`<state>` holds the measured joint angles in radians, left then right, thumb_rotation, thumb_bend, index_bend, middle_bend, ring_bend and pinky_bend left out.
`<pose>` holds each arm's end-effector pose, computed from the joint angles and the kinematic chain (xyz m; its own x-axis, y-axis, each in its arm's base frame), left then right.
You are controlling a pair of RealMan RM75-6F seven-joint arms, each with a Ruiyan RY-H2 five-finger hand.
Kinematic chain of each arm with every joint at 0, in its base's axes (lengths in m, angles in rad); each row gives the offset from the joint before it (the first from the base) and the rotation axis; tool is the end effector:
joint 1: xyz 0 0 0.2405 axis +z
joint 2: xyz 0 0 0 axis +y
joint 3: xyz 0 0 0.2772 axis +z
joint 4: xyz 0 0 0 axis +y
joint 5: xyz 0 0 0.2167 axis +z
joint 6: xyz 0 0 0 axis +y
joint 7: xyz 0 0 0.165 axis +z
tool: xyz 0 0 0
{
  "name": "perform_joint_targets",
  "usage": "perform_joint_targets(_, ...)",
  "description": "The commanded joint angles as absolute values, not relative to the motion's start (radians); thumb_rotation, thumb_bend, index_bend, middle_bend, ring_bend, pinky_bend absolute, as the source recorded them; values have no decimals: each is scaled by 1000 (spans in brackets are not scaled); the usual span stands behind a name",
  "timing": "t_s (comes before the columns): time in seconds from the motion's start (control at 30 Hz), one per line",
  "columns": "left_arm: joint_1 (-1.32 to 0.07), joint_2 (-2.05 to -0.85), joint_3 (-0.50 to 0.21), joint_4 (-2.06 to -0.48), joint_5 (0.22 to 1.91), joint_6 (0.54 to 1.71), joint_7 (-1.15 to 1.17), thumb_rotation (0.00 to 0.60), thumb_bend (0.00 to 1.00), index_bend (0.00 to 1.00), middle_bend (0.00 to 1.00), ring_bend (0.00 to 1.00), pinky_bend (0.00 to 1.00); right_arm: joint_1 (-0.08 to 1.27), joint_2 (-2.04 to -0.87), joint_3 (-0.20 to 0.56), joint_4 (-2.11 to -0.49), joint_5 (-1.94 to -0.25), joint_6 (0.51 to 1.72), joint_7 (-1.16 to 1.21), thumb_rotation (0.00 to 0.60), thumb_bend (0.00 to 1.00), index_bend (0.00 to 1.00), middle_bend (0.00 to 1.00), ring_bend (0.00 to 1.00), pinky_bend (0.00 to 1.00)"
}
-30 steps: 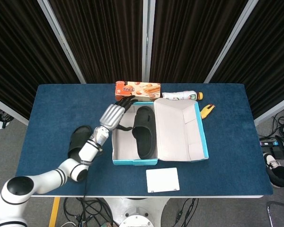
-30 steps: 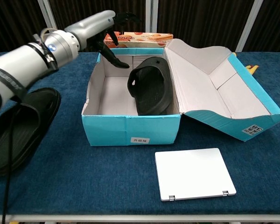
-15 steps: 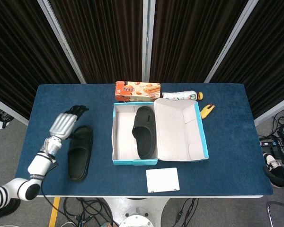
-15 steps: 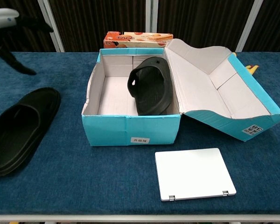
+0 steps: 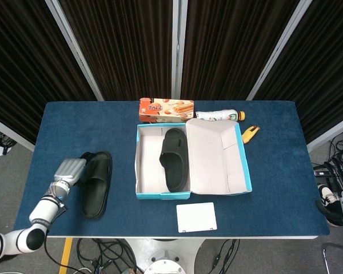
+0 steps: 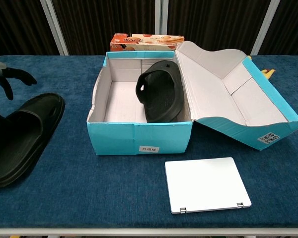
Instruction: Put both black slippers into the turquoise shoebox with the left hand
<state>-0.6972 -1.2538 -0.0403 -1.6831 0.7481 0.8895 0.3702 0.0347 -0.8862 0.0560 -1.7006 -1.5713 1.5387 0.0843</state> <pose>-0.2571 0.3462 0.0357 0.3891 0.5036 0.7714 0.9066 -0.0607 -0.4176 -0.3192 -0.1882 0.2345 0.4522 0.0384 0.8911 -0.8903 -0.0406 0.4535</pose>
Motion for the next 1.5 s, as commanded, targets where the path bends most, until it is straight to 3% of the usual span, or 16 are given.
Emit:
perform_joint_targets(0.03,-739,-1319,-34,-1634,645,892,439,600,0,113,91,397,635,35,-887,56,-1699,-1571,1538,85,600,124,0,0,0,0)
perform_joint_targets(0.23,-776,-1375,-45,-1547,535,840,459,600,0,116,93,525,662,37,-889,56,-1696,-1564,1533,91,600,123,0,0,0,0)
perform_joint_targets(0.3,-783,-1385,-51,-1520,509,814,447,600,0,168,138,594,692,37,-889,55,-1695,-1564,1532,92,600,123,0,0,0,0)
perform_joint_targets(0.43,-760,-1410,-89,-1482,508,810,362,600,0,441,398,749,810,34,-892,53,-1692,-1561,1534,95,600,124,0,0,0,0)
perform_joint_targets(0.5,-748,-1406,-100,-1474,522,792,321,600,0,502,492,788,833,34,-893,53,-1690,-1560,1534,97,600,124,0,0,0,0)
perform_joint_targets(0.73,-693,-1316,-160,-1529,611,789,174,600,0,509,503,791,837,34,-893,54,-1688,-1561,1538,98,600,123,0,0,0,0)
perform_joint_targets(1.07,-607,-1237,-318,-1600,844,818,-169,600,0,509,497,743,837,36,-895,55,-1687,-1565,1540,97,600,124,0,0,0,0)
perform_joint_targets(1.3,-641,-1337,-411,-1536,1042,781,-447,600,0,509,491,707,816,34,-891,54,-1694,-1568,1544,90,600,124,0,0,0,0)
perform_joint_targets(1.5,-720,-1485,-459,-1419,1088,758,-607,600,0,504,480,686,771,30,-882,54,-1706,-1564,1549,80,600,124,0,0,0,0)
